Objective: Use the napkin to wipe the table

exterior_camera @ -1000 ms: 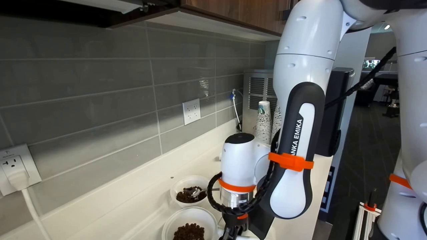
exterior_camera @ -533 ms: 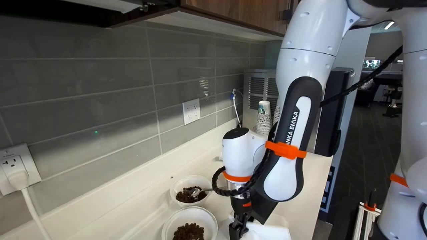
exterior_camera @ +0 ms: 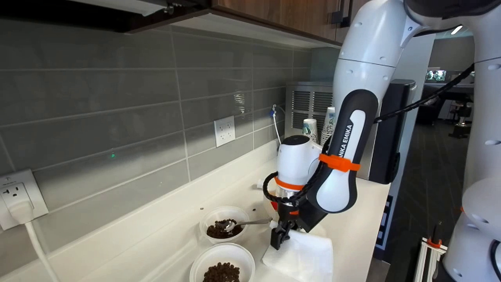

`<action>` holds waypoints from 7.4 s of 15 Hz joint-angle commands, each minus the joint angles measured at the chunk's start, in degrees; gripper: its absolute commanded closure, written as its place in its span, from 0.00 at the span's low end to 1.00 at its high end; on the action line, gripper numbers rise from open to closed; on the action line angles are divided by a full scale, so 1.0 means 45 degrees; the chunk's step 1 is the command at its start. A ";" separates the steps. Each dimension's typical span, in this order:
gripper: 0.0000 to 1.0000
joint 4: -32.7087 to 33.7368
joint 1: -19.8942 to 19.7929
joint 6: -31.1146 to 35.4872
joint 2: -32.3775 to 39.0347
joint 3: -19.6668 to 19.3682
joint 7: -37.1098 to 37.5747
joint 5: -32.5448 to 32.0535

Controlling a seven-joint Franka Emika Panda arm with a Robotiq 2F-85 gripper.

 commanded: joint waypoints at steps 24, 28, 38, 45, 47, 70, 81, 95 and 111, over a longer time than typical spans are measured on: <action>1.00 0.0005 -0.3862 -0.1997 0.0741 0.4192 0.9087 -1.2427; 1.00 0.0027 -0.4219 -0.1992 -0.0014 0.3739 1.0816 -1.3281; 1.00 -0.0067 -0.4319 0.1500 0.0918 0.3690 1.2000 -1.5093; 1.00 -0.0128 -0.2934 0.3570 0.1315 0.4622 1.3917 -1.7306; 1.00 -0.0167 -0.2117 0.3245 0.1678 0.4257 1.4673 -1.8076; 1.00 0.0012 0.0638 0.4347 -0.0957 -0.0972 1.9410 -2.2440; 1.00 -0.0142 0.4382 0.3431 -0.0147 -0.7433 2.0866 -2.5542; 1.00 0.0846 0.4404 0.4980 -0.0633 -0.6022 2.0160 -2.2999; 1.00 0.2039 0.6199 0.4099 0.0222 -0.6442 2.0337 -2.3122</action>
